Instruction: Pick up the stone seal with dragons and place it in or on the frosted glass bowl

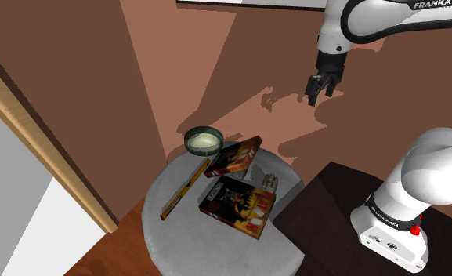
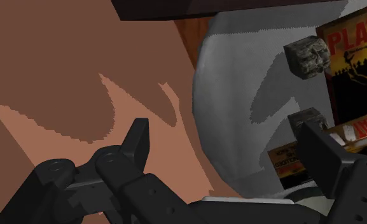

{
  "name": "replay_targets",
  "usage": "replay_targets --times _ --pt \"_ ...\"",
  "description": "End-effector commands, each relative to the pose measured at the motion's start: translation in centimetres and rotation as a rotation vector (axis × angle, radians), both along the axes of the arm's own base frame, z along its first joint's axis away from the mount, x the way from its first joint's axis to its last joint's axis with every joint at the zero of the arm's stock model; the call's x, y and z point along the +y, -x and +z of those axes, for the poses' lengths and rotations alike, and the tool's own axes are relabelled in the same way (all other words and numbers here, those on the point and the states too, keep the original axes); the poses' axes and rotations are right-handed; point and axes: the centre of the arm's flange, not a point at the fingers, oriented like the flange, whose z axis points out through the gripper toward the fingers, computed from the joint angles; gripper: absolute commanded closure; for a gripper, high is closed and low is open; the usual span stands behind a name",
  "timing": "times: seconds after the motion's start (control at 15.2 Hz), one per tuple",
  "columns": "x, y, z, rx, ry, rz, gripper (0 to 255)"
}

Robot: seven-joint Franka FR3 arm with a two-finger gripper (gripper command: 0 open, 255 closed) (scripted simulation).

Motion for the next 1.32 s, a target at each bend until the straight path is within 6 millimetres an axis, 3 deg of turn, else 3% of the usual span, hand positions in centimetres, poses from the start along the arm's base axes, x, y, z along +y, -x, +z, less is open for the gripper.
replay_targets --times 0.0,1.25 --pt "1.6 -0.7 -2.0 -0.016 0.002 0.026 0" --pt "14.6 -8.8 -21.1 -0.14 0.024 0.268 0"
